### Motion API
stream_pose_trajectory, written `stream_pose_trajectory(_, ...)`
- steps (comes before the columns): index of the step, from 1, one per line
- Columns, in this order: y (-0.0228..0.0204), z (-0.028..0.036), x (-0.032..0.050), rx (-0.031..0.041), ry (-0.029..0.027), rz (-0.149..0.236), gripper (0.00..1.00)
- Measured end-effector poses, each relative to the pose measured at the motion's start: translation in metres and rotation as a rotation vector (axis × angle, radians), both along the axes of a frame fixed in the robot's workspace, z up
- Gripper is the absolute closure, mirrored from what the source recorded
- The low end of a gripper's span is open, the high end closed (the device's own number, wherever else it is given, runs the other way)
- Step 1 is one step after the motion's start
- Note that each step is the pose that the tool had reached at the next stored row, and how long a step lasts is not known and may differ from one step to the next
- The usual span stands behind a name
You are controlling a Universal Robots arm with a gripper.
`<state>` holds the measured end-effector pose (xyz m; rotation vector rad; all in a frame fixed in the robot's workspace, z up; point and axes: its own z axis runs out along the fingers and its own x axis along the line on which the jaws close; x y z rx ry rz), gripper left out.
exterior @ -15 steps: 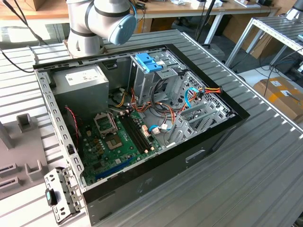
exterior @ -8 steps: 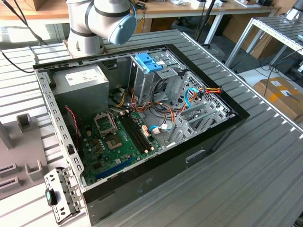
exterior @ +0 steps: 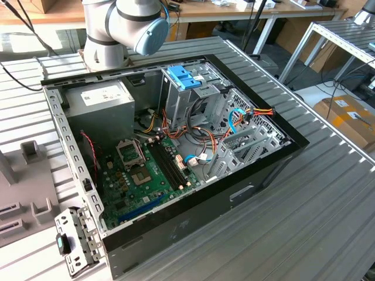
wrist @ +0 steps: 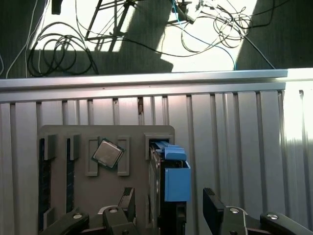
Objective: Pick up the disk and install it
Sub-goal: 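Pick up the disk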
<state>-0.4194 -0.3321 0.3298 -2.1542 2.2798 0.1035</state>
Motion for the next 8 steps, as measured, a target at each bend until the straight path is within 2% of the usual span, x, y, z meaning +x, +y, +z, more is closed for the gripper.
stream_pose_trajectory(8,0.0023,-0.012,-0.0015,0.0002,-0.0001,0.0,0.34)
